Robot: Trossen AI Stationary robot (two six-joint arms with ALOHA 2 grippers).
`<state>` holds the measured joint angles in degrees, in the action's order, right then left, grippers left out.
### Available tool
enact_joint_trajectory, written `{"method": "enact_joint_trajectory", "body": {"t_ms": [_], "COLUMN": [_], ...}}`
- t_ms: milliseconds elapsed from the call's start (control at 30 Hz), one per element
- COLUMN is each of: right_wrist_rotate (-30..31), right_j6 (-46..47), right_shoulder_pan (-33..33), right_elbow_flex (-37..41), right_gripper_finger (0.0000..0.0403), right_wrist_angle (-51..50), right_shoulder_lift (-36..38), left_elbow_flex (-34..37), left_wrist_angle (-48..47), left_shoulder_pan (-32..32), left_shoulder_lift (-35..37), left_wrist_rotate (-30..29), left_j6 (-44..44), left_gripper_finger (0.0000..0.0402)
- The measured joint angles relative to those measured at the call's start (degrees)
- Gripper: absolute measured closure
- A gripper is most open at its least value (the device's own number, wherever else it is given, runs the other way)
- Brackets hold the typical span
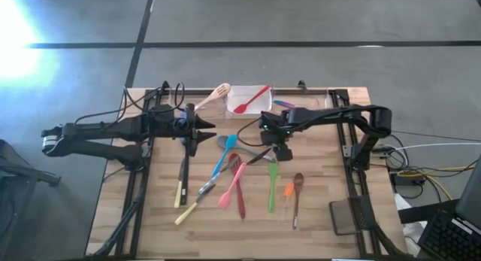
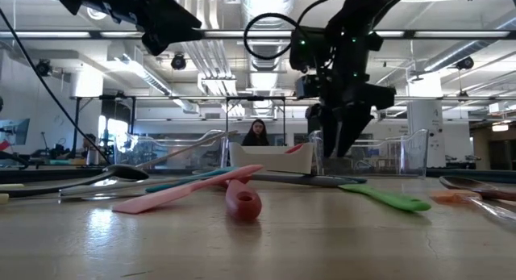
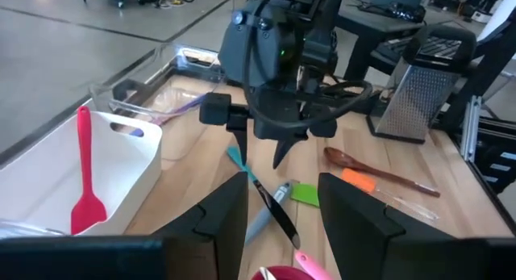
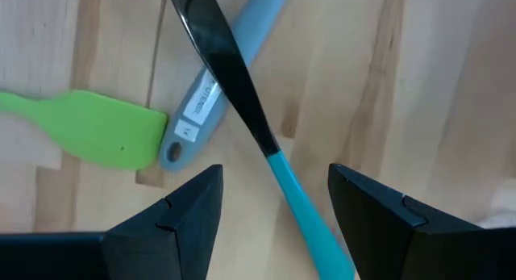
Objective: Pick & Place Kitchen Items
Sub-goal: Put the blue table knife into the right transparent bin
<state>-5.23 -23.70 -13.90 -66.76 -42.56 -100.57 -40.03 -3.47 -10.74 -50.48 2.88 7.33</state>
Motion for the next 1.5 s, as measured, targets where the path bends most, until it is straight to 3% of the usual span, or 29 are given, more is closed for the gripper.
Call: {"method": "enact_joint_trajectory", "body": {"t_ms": [767,933,1233,1500], "right_wrist_rotate": [-0.6,-0.6,-0.6,1.3], "right_j6": [-3.1,-3.0,-2.9,-1.8], "right_shoulder_pan": [0.0,0.0,-0.1,0.0], "right_elbow_flex": [0.2,0.5,1.1,0.7], "right_gripper_finger": [0.0190,0.0236,0.0378,0.0380], "right_wrist_angle": [4.9,5.3,5.3,3.4], "right_shoulder_lift": [-7.5,-7.5,-7.4,-7.0], "left_elbow_flex": [0.0,0.0,0.0,0.0], "left_wrist_angle": [0.0,0.0,0.0,0.0], "left_shoulder_pan": [0.0,0.0,0.0,0.0], "left_shoulder_lift": [0.0,0.0,-0.1,-0.1], "left_wrist_rotate": [0.0,0.0,0.0,0.0], "left_j6": [-1.6,-2.4,-2.7,-2.7], "left_gripper_finger": [0.0245,0.0246,0.0245,0.0246]}}
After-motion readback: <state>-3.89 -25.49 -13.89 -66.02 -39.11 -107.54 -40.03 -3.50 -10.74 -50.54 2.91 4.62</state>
